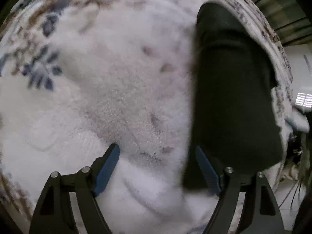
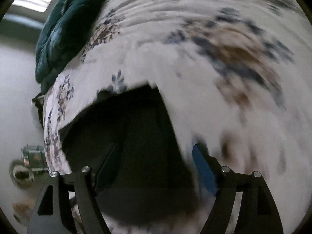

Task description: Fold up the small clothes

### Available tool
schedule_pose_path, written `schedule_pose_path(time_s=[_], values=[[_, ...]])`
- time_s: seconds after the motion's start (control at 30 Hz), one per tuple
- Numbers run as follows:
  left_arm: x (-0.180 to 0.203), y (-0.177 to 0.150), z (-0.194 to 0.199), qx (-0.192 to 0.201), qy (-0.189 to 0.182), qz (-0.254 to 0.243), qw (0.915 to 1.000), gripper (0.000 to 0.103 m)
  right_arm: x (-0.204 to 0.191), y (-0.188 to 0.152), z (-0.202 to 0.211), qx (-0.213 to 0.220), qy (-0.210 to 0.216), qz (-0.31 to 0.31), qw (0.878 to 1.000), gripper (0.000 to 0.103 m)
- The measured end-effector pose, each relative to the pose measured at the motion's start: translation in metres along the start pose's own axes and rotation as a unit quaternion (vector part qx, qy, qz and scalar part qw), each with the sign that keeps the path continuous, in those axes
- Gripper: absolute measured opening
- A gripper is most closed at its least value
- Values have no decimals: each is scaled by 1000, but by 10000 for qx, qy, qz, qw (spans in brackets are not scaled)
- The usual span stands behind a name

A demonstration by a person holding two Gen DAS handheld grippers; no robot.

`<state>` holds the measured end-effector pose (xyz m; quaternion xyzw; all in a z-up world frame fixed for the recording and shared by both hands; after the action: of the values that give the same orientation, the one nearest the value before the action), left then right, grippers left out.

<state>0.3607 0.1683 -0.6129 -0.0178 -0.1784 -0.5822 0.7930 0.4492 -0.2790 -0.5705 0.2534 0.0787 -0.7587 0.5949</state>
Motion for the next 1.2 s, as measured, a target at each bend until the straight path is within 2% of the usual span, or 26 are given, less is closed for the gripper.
schedule_pose_path(time_s=[0.07,0.17,0.23,0.27,0.3,0.33,0.4,0.47,0.53,0.63,0.73,0.77,0.8,0.83,0.87,0.9,0.93,0.97,1.0,1.03,1.13,1.17,1.2], values=[[0,1,-7,144,-37,-3,9999,91,4,30,-39,-167,362,45,9992,80],[-2,2,-12,222,-103,213,9995,103,1,57,-80,-381,636,145,9971,80],[-1,2,-14,344,-67,356,9987,103,-5,65,-92,-363,805,168,9960,79],[-1,1,-13,449,-26,415,9981,103,-9,69,-93,-320,962,184,9947,62],[-2,-4,-8,567,24,479,9972,103,-14,72,-92,-270,1075,247,9935,16],[-1,-6,-7,670,78,549,9962,103,-19,75,-91,-241,971,305,9945,4],[-1,-8,-3,728,196,581,9955,103,-23,81,-80,8,999,158,9949,5],[3,-2,-3,488,273,534,9970,103,-23,91,-64,385,852,-59,9956,4],[8,11,8,396,214,766,9960,101,-13,100,-53,632,658,-373,9951,4],[14,39,40,954,-316,1017,9897,101,-12,104,-67,184,566,-363,9976,4],[24,86,45,1210,-486,978,9866,101,-16,103,-76,-229,511,-269,9981,9],[28,104,40,1244,-524,919,9866,101,-17,102,-76,-302,530,-294,9977,22],[32,122,33,1272,-541,870,9866,101,-15,101,-75,-332,578,-349,9972,41],[35,135,25,1204,-634,816,9873,101,-13,102,-75,-334,627,-411,9966,49],[37,146,11,1046,-657,765,9894,99,-11,101,-75,-328,672,-466,9961,61],[39,153,-6,890,-671,683,9914,97,-9,98,-76,-347,723,-492,9956,64],[46,165,-18,767,-731,571,9927,83,-8,94,-78,-391,779,-515,9949,65],[52,171,-30,643,-789,419,9939,52,-7,92,-82,-488,803,-524,9942,66],[58,170,-37,464,-840,268,9950,33,-7,90,-84,-563,844,-516,9935,67],[64,172,-44,333,-807,148,9961,22,-7,87,-86,-638,884,-507,9927,67],[71,166,-28,551,-721,-47,9959,16,-12,81,-93,-745,956,-273,9923,66],[66,166,-21,656,-857,122,9941,15,-16,80,-92,-656,959,-124,9932,48],[60,168,-19,715,-965,262,9924,14,-19,81,-88,-492,919,39,9945,5]])
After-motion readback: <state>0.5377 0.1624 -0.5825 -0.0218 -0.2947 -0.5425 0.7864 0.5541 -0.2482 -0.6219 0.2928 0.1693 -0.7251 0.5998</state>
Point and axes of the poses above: each gripper's, at about its wrist camera, not at the fingertips, and z roughly against the way its jaws point, x to its right, y to its top, the point moved 2 cm from there along -z, roughly the way its jaws point, and after that the axes turned 6 degrees about x, right-handed, at the moved point
